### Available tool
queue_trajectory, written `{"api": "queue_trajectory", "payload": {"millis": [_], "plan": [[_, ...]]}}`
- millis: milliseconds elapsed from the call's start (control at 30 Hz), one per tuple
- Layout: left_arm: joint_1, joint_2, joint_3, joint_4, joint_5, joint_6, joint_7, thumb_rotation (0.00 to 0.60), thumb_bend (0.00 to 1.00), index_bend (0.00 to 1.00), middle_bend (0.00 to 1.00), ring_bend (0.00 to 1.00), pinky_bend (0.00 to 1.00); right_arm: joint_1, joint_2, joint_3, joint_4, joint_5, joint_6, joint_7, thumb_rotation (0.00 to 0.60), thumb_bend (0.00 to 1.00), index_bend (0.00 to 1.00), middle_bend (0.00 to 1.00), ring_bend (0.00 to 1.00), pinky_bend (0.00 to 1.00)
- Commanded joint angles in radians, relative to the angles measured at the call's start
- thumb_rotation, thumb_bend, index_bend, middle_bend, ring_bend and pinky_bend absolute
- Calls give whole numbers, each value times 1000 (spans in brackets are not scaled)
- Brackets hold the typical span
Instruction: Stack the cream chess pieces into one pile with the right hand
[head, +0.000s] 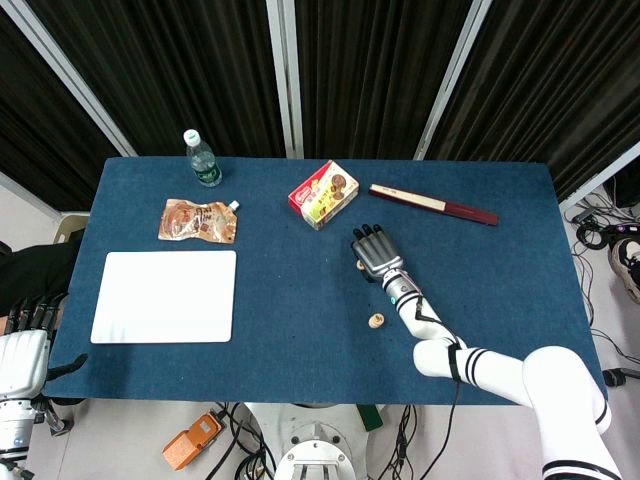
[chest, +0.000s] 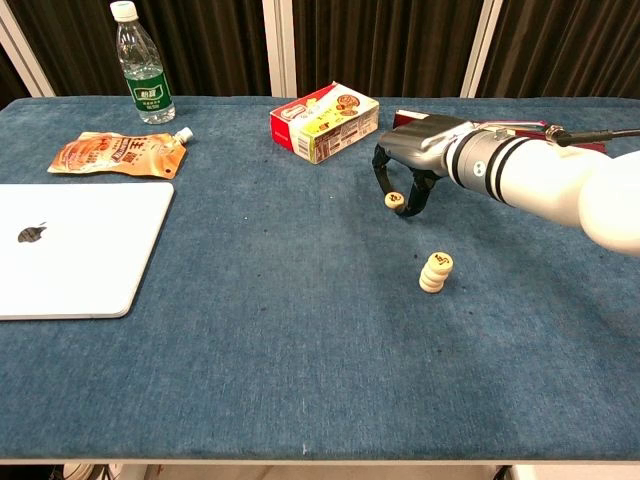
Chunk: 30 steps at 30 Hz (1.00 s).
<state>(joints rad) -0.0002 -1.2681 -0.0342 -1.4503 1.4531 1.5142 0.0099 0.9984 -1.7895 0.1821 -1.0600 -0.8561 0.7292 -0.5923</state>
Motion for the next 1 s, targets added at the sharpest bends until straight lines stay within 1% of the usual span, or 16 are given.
{"api": "queue_trajectory", "payload": {"millis": [33, 133, 200, 300, 400, 467, 567, 733, 833, 1000], "plan": [[0, -1, 1, 2, 1, 0, -1, 600, 0, 121, 119, 98, 12, -14, 23, 2, -39, -30, 21, 31, 600, 467, 577, 245, 194, 243], [0, -2, 0, 4, 1, 1, -5, 600, 0, 120, 119, 98, 12, -43, 83, -4, -130, -85, 63, 69, 600, 467, 578, 245, 194, 243], [-1, -5, 0, 8, 4, 2, -10, 600, 0, 120, 119, 98, 12, -76, 151, -21, -228, -140, 105, 93, 600, 467, 578, 245, 194, 243], [-2, -11, -1, 15, 8, 4, -19, 600, 0, 120, 119, 99, 12, -128, 256, -55, -369, -217, 164, 119, 600, 467, 578, 245, 194, 243], [-3, -16, -1, 21, 14, 8, -27, 600, 0, 121, 119, 98, 12, -172, 337, -95, -469, -287, 207, 139, 600, 467, 577, 245, 194, 243], [-3, -19, -1, 25, 16, 9, -31, 600, 0, 120, 119, 98, 12, -196, 374, -121, -511, -325, 227, 146, 600, 467, 576, 245, 194, 243], [-4, -24, -1, 30, 19, 11, -36, 600, 0, 121, 119, 98, 12, -226, 408, -161, -555, -377, 245, 152, 600, 467, 575, 245, 194, 243], [-8, -28, 0, 32, 30, 14, -39, 600, 0, 120, 119, 98, 12, -252, 414, -213, -579, -448, 244, 151, 600, 467, 570, 245, 194, 243], [-7, -28, 1, 33, 32, 17, -41, 600, 0, 120, 119, 98, 12, -261, 405, -224, -580, -474, 247, 140, 600, 466, 563, 245, 194, 243], [-2, -28, 3, 35, 31, 23, -46, 600, 0, 120, 119, 98, 12, -264, 389, -220, -578, -490, 243, 120, 600, 467, 552, 245, 194, 243]]}}
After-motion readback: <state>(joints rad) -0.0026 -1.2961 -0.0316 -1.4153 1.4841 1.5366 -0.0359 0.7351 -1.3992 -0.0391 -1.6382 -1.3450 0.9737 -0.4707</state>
